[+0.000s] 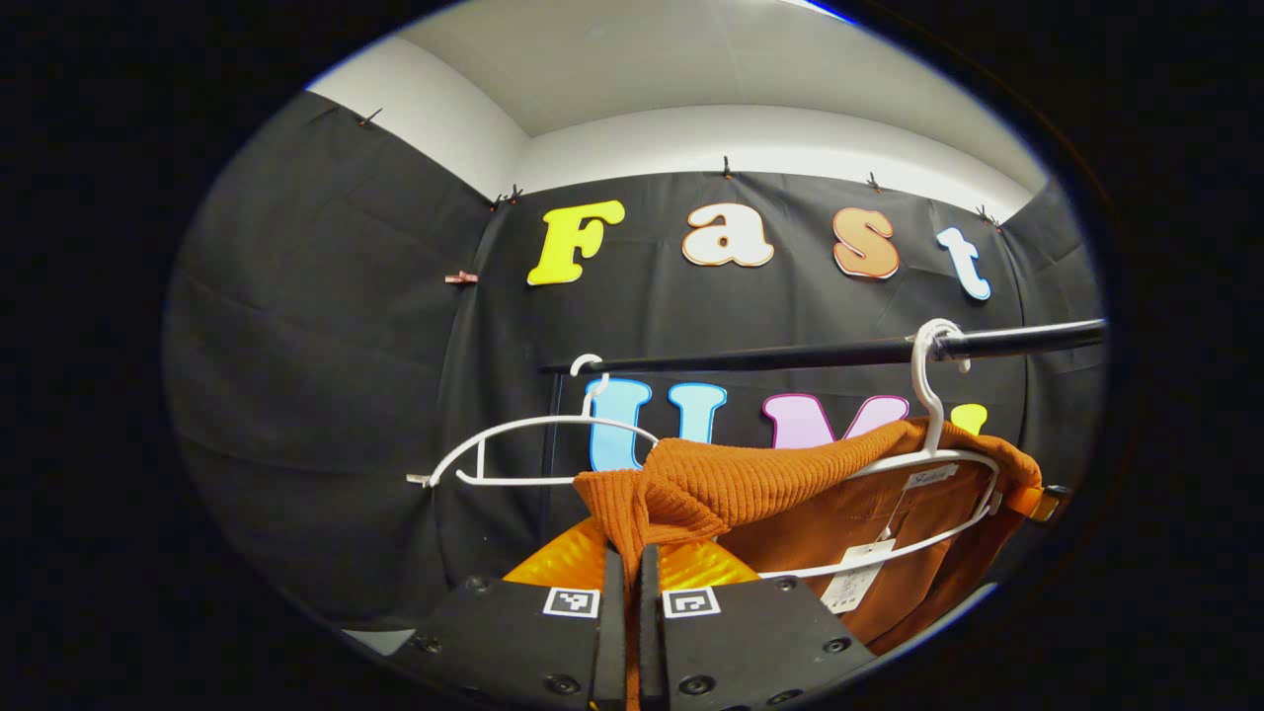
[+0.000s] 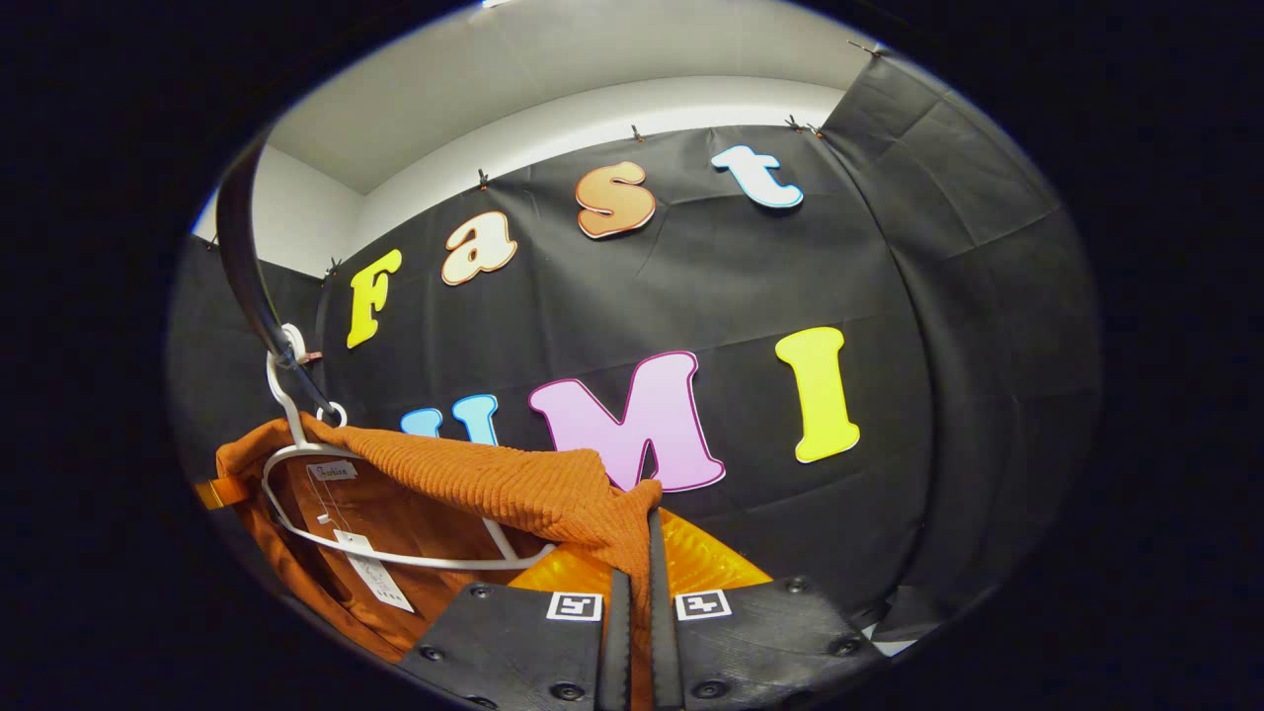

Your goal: Grasp the clothes on the hanger with both hands and then place them into the laundry hamper below.

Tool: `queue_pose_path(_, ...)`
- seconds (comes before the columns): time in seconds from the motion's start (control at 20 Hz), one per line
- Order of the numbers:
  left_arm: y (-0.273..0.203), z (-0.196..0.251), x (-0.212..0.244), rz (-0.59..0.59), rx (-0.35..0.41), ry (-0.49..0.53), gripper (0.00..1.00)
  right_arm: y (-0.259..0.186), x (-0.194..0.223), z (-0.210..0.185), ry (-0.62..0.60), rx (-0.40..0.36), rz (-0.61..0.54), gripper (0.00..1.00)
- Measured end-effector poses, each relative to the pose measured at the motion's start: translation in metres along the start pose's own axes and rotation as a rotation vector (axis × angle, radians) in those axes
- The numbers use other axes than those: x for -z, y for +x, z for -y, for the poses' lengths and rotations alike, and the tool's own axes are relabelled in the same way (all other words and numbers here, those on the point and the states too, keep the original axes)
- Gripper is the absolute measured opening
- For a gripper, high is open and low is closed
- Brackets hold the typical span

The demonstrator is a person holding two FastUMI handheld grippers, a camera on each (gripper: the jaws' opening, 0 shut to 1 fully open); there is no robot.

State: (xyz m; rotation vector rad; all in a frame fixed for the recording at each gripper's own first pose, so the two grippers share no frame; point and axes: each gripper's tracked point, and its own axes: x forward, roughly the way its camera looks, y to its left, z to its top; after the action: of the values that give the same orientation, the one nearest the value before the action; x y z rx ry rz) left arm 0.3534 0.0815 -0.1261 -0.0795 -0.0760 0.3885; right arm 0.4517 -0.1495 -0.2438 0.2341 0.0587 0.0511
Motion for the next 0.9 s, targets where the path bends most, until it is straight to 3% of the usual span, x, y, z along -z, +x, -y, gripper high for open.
queue_pose_path(0.1, 0.009, -0.003, -0.015, 0.034, 0.006, 0.021, 0.09, 0.009, -0.011, -0.001, 0.01, -0.012, 0.012, 0.13)
queue_pose_path(0.15, 0.014, -0.004, -0.019, 0.045, 0.014, 0.033, 0.09, 0.015, -0.019, -0.002, 0.015, -0.018, 0.025, 0.08)
queue_pose_path(0.25, 0.026, -0.001, -0.027, 0.05, 0.045, 0.059, 0.09, 0.024, -0.04, -0.005, 0.005, -0.032, 0.064, 0.13)
queue_pose_path(0.5, 0.059, -0.006, -0.039, 0.067, 0.108, 0.214, 0.09, 0.054, -0.075, -0.029, -0.093, -0.098, 0.122, 0.08)
queue_pose_path(0.55, 0.066, -0.009, -0.035, 0.058, 0.128, 0.223, 0.09, 0.061, -0.075, -0.035, -0.094, -0.115, 0.116, 0.12)
queue_pose_path(0.9, 0.111, -0.04, -0.003, -0.073, 0.245, 0.155, 0.09, 0.091, -0.038, -0.068, -0.124, -0.225, 0.001, 0.12)
